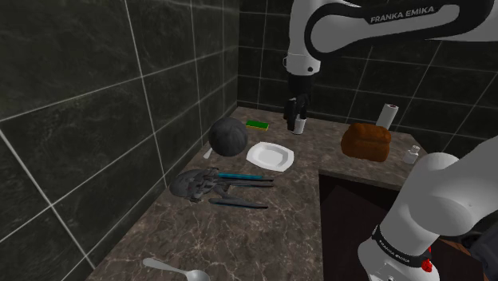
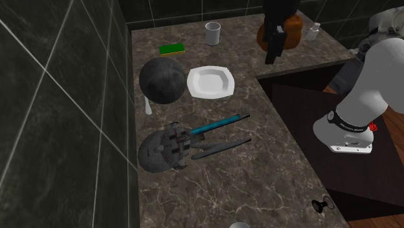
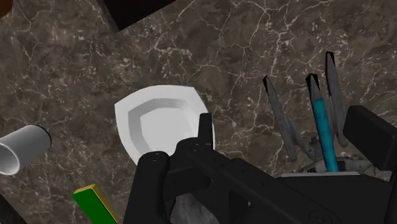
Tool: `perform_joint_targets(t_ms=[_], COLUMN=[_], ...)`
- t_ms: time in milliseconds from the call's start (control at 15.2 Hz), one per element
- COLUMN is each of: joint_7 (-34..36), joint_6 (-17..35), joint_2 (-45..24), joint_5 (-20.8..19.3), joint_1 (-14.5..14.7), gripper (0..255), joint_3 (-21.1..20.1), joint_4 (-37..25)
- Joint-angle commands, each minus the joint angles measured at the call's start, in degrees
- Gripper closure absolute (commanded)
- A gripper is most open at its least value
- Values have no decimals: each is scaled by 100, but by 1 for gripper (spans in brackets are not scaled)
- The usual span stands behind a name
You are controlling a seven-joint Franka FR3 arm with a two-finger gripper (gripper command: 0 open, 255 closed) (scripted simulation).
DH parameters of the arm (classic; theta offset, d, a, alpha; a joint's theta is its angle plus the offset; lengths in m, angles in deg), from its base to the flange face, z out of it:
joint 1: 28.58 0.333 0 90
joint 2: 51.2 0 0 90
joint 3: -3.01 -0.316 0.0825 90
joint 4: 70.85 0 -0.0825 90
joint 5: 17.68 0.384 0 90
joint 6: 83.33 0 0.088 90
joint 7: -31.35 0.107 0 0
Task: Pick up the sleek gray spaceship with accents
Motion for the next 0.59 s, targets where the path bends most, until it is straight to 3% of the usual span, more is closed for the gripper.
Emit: perform_joint_targets(t_ms=[0,528], joint_7=[-47,-137], joint_6=[317,1341], joint_2=[-312,-1827], joint_5=[23,35], joint_1=[57,278], gripper=[0,0], joint_3=[-49,-323], joint_4=[-2,-489])
